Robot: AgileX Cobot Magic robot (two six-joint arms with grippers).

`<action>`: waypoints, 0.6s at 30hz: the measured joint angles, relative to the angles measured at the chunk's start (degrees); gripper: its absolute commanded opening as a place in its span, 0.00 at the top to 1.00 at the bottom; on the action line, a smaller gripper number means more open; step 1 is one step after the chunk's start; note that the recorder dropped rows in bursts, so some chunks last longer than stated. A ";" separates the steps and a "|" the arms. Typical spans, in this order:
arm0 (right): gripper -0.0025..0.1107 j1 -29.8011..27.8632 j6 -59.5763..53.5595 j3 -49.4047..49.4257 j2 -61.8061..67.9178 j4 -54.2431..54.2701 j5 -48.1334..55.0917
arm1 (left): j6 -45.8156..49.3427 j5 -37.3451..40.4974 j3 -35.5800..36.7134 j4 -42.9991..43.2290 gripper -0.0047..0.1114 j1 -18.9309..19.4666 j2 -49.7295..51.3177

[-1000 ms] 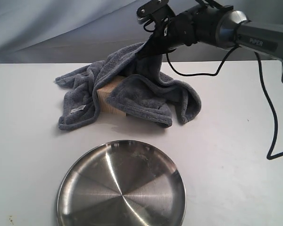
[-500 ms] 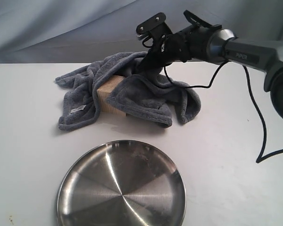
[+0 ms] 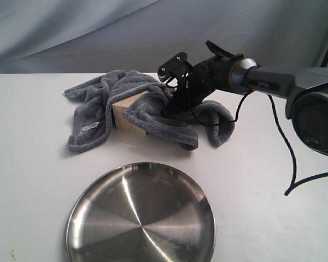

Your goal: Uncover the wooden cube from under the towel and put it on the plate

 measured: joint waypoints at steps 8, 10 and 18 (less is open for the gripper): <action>0.98 -0.21 -7.73 -0.71 0.36 7.54 2.83 | 0.00 0.00 0.00 0.00 0.96 0.00 0.00; 0.96 -0.21 -8.90 -0.85 0.36 8.24 3.64 | 0.00 0.00 0.00 0.00 0.96 0.00 0.00; 0.59 -0.21 -9.67 -1.00 -0.43 9.71 7.76 | 0.00 0.00 0.00 0.00 0.96 0.00 0.00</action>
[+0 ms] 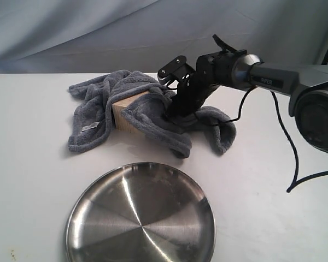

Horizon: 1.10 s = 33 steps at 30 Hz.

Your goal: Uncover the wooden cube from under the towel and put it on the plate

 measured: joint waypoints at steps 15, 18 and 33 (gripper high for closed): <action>0.16 -0.03 -0.44 0.60 -8.85 -0.82 2.43 | 0.00 0.00 0.00 0.00 0.96 0.00 0.00; 0.16 0.11 -0.44 0.60 -10.13 -1.01 2.43 | 0.00 0.00 0.00 0.00 0.96 0.00 0.00; 0.16 8.16 -14.84 0.60 -11.17 -1.10 -4.73 | 0.00 0.00 0.00 0.00 0.96 0.00 0.00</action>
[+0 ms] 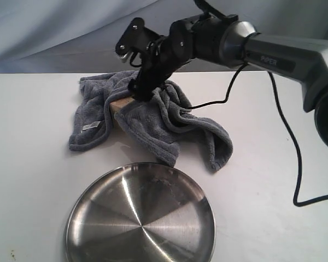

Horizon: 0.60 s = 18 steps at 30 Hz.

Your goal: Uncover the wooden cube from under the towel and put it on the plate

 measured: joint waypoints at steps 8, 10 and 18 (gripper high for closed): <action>0.16 2.60 -2.45 0.00 1.79 -0.69 -9.19 | 0.00 0.00 0.00 0.00 0.96 0.00 0.00; 0.16 2.60 -2.68 0.00 2.48 -1.69 -9.22 | 0.00 0.00 0.00 0.00 0.96 0.00 0.00; 0.16 2.60 -3.57 0.00 3.15 -4.25 -9.03 | 0.00 0.00 0.00 0.00 0.96 0.00 0.00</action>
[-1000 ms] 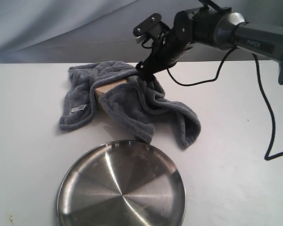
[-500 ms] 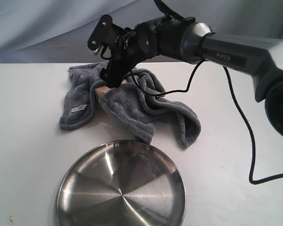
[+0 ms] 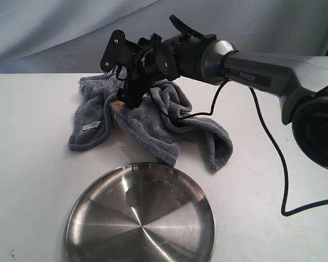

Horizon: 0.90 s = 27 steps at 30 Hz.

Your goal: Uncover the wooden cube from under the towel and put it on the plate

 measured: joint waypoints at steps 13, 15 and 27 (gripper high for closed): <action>0.21 0.50 -3.48 0.00 0.13 -3.46 -0.62 | 0.00 0.00 0.00 0.00 0.96 0.00 0.00; 0.23 0.50 -3.60 0.00 0.40 -3.74 -3.25 | 0.00 0.00 0.00 0.00 0.96 0.00 0.00; 0.50 0.50 -4.94 0.00 3.08 -5.60 -5.47 | 0.00 0.00 0.00 0.00 0.96 0.00 0.00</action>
